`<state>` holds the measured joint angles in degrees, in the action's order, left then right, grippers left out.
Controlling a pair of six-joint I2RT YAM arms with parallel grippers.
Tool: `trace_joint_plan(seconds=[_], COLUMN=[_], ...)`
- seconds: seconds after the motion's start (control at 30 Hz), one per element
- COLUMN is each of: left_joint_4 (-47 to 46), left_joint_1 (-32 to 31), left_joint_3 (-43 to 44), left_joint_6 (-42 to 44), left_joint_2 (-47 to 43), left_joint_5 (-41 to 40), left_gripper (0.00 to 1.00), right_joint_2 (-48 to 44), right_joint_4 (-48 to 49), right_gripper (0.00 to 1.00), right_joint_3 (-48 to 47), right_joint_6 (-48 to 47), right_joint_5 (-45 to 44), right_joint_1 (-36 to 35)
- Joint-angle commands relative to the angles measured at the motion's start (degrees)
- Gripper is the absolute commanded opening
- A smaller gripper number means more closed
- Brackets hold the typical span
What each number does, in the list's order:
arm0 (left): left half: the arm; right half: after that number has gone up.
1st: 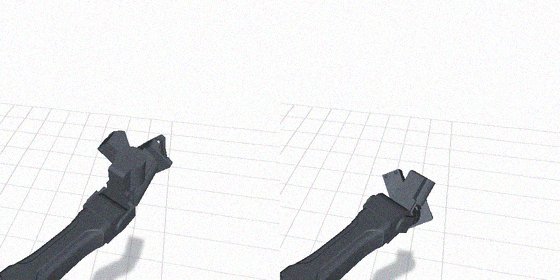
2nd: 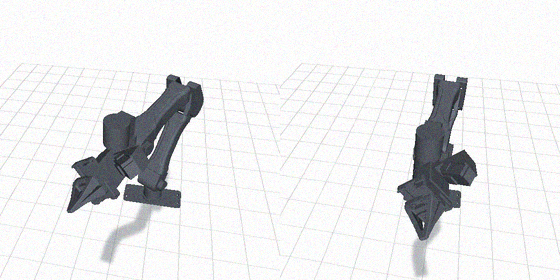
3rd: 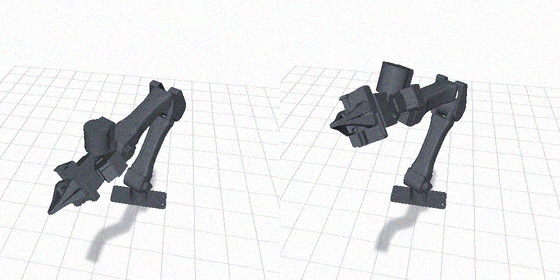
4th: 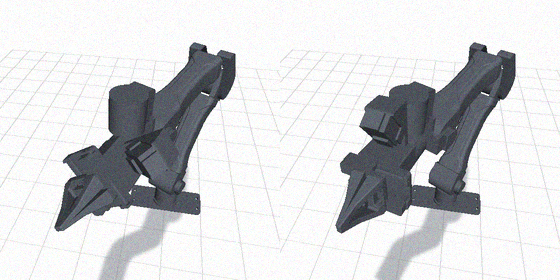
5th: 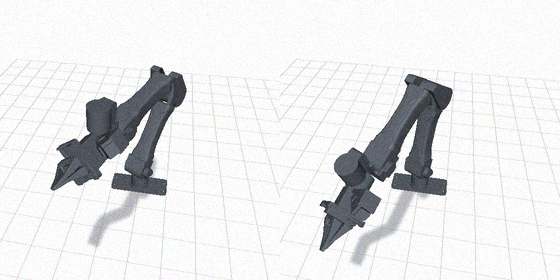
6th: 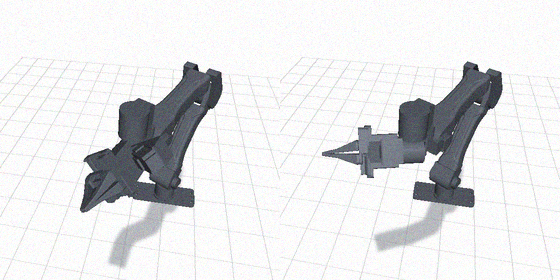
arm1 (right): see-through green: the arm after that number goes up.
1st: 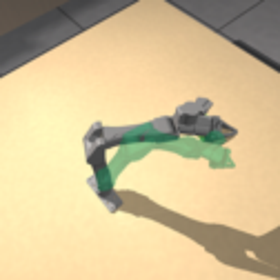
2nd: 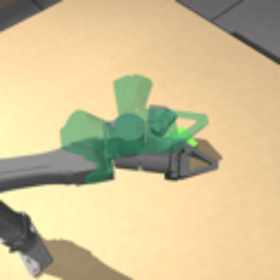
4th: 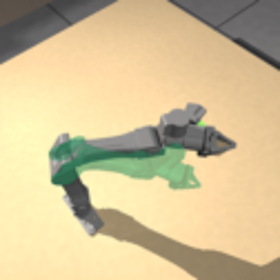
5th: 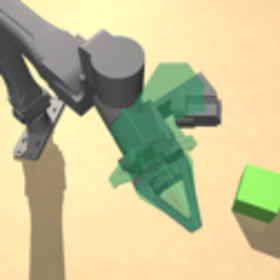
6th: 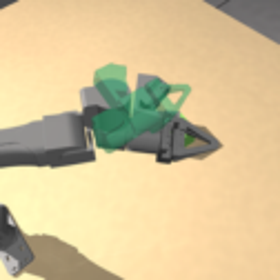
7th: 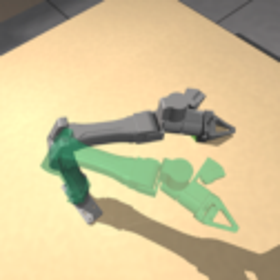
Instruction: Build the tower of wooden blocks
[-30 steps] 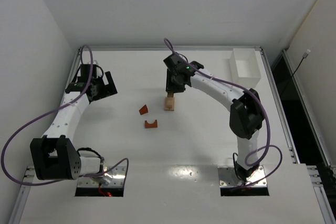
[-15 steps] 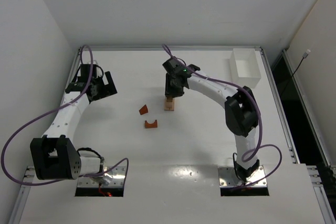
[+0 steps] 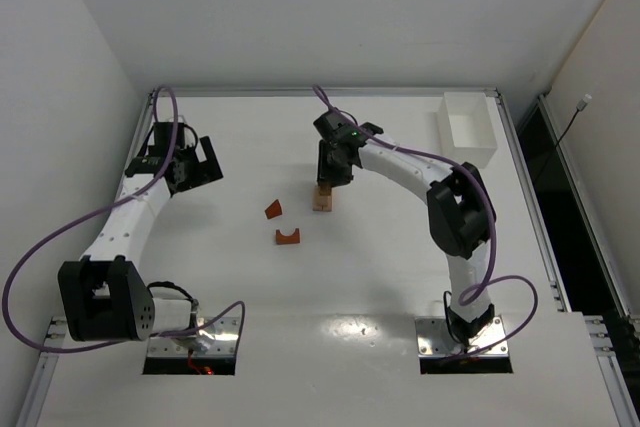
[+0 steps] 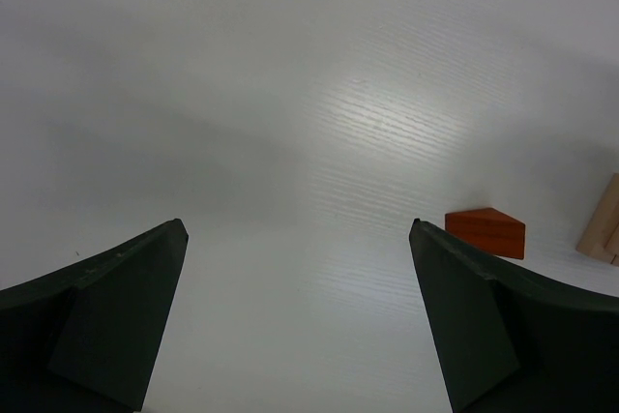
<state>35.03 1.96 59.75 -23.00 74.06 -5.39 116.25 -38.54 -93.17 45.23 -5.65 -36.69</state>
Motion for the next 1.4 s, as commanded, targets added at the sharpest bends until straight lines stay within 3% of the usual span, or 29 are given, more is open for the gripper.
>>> trace_joint_plan(seconds=[0.0, 0.63, 0.7, 0.77, 0.87, 0.9, 0.97, 1.1, 1.13, 1.23, 1.37], left_joint_4=[-1.6, -1.6, -1.6, -1.6, -1.6, -1.6, -1.6, -1.6, -1.6, -1.6, -1.6], left_joint_1=[0.5, 0.5, 0.5, 0.5, 0.5, 0.5, 0.5, 0.5, 0.5, 0.5, 0.5], left_joint_3=[1.5, 1.5, 1.5, 2.0, 2.0, 2.0, 2.0, 2.0, 2.0, 2.0, 1.4], left_joint_6=[-0.6, -0.6, -0.6, -0.6, -0.6, -0.6, -0.6, -0.6, -0.6, -0.6, -0.6], left_joint_2=[0.6, 0.6, 1.2, 1.2, 1.2, 1.2, 1.2, 1.2, 1.2, 1.2, 0.6], left_joint_5=[-0.2, -0.2, -0.2, -0.2, -0.2, -0.2, -0.2, -0.2, -0.2, -0.2, -0.2], left_gripper=[1.0, 1.0, 1.0, 1.0, 1.0, 1.0, 1.0, 1.0, 1.0, 1.0, 1.0], right_joint_2=[0.6, 2.8, 3.3, 3.3, 3.3, 3.3, 3.3, 3.3, 3.3, 3.3, -0.5], right_joint_4=[2.2, 2.8, 2.8, 2.8, 2.8, 2.8, 2.8, 2.8, 2.8, 5.0, 8.7], right_gripper=[0.0, 0.0, 0.04, 0.13, 0.18, 0.26, 0.31, 0.55, 0.66, 0.85, 0.88], right_joint_3=[0.1, -1.7, -2.3, -2.3, -2.3, -2.3, -2.3, -1.8, -1.8, -1.2, 2.2], right_joint_6=[0.0, -0.5, -0.5, -0.5, -0.5, -0.5, -0.5, -0.5, -0.5, -2.6, -6.3], right_joint_5=[1.3, 1.8, 1.8, 1.8, 1.8, 1.8, 1.8, 1.8, 1.8, 4.0, 7.0], right_joint_1=[0.3, 0.3, -0.2, -0.2, -0.2, -0.2, -0.2, -0.2, -0.2, -0.2, -0.2])
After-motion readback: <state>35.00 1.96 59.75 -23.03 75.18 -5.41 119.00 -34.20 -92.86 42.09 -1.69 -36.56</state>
